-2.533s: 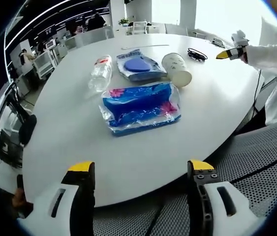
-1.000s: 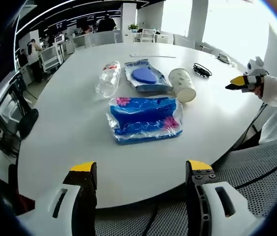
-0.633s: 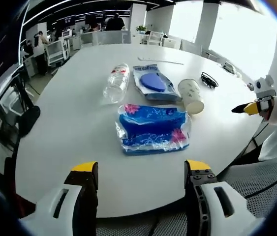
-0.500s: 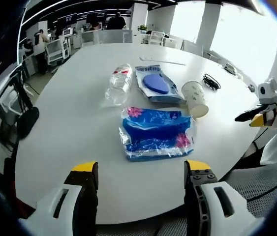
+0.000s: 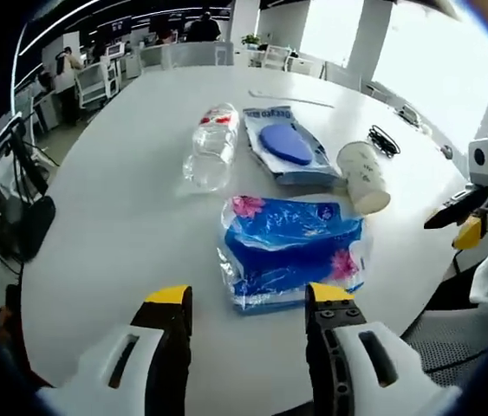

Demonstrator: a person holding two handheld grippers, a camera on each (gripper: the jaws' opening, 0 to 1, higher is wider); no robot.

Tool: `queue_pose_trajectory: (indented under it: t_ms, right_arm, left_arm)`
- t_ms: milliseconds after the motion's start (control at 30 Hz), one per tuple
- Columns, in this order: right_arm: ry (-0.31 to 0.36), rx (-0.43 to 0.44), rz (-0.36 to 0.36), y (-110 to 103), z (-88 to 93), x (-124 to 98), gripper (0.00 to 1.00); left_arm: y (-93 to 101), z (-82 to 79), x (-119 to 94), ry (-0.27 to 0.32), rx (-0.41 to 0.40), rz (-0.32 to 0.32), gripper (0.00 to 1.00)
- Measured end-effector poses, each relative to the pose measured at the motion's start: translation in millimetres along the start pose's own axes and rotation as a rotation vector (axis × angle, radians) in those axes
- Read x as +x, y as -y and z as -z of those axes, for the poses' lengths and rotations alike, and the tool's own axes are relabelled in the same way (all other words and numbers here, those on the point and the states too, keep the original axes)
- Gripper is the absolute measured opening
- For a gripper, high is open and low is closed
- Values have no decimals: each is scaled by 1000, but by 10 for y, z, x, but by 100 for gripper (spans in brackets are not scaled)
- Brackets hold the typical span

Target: Arrange the tabletop items into an orderly group along one side of the table until the central work area is clear of visible clutter.

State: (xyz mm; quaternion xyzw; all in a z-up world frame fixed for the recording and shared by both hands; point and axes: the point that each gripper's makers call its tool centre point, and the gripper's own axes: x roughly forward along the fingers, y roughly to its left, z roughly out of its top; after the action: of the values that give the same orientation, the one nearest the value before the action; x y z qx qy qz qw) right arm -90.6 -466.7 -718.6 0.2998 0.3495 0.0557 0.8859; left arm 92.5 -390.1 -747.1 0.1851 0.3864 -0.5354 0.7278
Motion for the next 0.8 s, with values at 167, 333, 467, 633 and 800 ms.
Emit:
queue_pose_trajectory:
  t_ms: [167,333,467,633,800]
  right_arm:
    - [-25,40,-24,-148,-39,264,38]
    - [-6,124,-6,-179,-128,437,37]
    - [4,190,30,-145,-148,558,37]
    - [-18,213,58,-150,-110,698,36]
    - [-26,310,98,-79,-101,773,32]
  left_arm:
    - [-14,1,61,5,-33,7,49]
    - [-3,28,83,-11,-21,21,47]
    - [-22,30,112,-16,-12,20,45]
    - [3,30,135,-15,-11,26,41]
    - [28,85,141,-19,16,30,39]
